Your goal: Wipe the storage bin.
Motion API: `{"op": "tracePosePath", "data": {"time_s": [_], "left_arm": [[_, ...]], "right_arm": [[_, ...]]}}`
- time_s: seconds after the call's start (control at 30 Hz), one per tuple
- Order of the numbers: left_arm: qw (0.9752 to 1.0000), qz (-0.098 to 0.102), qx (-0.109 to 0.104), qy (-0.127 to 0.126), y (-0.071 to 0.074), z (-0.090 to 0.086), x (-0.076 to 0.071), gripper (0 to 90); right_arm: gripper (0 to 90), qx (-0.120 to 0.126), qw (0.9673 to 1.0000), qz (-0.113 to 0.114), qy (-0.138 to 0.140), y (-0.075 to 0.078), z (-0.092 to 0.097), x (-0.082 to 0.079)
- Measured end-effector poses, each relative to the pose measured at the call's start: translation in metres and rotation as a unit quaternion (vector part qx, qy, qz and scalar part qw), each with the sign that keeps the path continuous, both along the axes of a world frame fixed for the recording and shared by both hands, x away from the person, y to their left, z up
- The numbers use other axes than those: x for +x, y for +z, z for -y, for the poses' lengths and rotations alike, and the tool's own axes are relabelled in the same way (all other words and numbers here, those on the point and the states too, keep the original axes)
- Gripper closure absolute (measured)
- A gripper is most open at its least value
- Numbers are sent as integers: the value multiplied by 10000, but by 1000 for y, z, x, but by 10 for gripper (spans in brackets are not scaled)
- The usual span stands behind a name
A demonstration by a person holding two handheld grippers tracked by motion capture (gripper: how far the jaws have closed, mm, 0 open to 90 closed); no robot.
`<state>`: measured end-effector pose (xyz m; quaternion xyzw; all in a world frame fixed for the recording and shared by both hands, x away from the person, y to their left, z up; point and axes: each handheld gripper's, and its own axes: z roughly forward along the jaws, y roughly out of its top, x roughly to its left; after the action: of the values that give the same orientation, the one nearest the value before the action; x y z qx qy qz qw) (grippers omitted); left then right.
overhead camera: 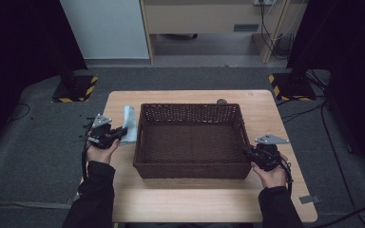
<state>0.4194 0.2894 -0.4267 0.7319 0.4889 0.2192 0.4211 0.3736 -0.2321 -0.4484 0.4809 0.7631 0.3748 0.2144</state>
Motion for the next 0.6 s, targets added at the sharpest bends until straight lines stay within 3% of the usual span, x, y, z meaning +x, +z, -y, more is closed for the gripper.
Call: {"op": "tracePosePath", "data": {"time_s": [0.1, 0.23, 0.43, 0.6], "left_arm": [[10000, 12, 66, -29, 1, 0, 4, 827], [9995, -21, 276, -170, 1, 3, 14, 831], [9972, -150, 636, -362, -4, 12, 30, 833], [9963, -360, 654, -436, -16, 16, 40, 834]], "right_arm": [[742, 32, 10000, -22, -56, 0, 4, 3], [740, -198, 9998, 3, -43, 1, 1, 2], [740, -141, 9999, 13, -75, 1, 4, 1], [740, -133, 9999, 7, -89, 1, 7, -1]]}}
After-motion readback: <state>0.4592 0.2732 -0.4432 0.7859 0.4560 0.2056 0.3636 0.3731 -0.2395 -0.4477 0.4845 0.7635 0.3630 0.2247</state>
